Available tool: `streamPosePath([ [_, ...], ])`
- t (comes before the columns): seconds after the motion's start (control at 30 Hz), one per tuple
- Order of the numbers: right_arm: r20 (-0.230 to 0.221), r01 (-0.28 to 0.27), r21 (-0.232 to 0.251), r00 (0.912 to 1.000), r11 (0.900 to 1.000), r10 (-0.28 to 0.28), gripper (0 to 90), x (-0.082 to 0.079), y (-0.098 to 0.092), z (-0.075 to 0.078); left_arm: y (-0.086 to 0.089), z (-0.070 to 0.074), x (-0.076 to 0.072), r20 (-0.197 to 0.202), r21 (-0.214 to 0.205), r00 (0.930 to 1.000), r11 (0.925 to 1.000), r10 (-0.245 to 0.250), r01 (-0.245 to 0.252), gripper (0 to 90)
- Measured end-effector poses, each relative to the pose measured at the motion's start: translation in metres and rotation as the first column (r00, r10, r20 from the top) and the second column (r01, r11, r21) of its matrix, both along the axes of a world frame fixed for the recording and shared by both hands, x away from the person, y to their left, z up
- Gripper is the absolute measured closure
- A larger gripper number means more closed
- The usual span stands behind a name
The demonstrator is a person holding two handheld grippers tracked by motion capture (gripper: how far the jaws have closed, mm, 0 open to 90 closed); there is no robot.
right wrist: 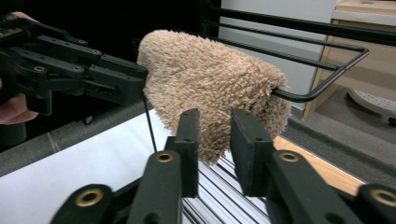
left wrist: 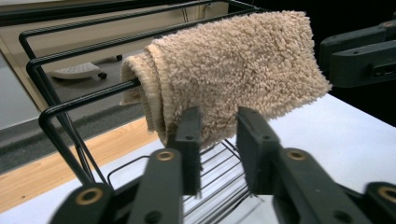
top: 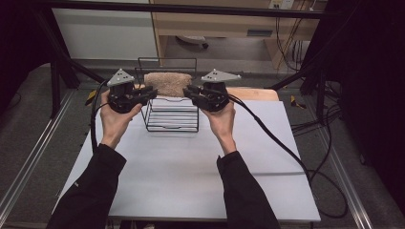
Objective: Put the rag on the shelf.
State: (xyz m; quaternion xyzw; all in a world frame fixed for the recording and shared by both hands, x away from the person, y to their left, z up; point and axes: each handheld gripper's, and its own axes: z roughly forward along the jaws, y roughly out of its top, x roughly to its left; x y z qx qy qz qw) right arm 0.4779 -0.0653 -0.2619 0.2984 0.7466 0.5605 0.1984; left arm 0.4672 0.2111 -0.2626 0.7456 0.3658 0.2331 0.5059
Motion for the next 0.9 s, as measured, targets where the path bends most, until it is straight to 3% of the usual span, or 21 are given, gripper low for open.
streamPosePath([
  [0.17,-0.014,-0.016,0.005,0.9998,0.9999,0.016,59.7,-0.007,-0.004,0.004,0.002,0.0,-0.007,-0.01,0.013,0.9999,0.9999,0.005,-0.005,58.5],
  [0.4,-0.018,-0.015,-0.015,0.9997,0.9998,0.015,35.6,-0.022,-0.015,0.013,0.013,-0.006,-0.022,-0.027,0.042,0.9995,0.999,0.018,-0.017,41.3],
  [0.5,-0.038,-0.021,0.012,0.999,0.9997,0.021,27.9,-0.027,-0.022,0.013,0.018,-0.011,-0.029,-0.04,0.054,0.999,0.9984,0.022,-0.019,36.1],
  [0.6,-0.059,-0.018,0.013,0.9981,0.9998,0.018,18.2,-0.03,-0.032,0.007,0.023,-0.019,-0.037,-0.059,0.059,0.9981,0.9981,0.019,-0.015,29.1],
  [0.9,-0.113,-0.01,0.022,0.9935,0.9997,0.012,5.6,-0.039,-0.065,-0.023,0.03,-0.058,-0.059,-0.102,0.079,0.9943,0.9966,0.032,-0.024,13.2],
])
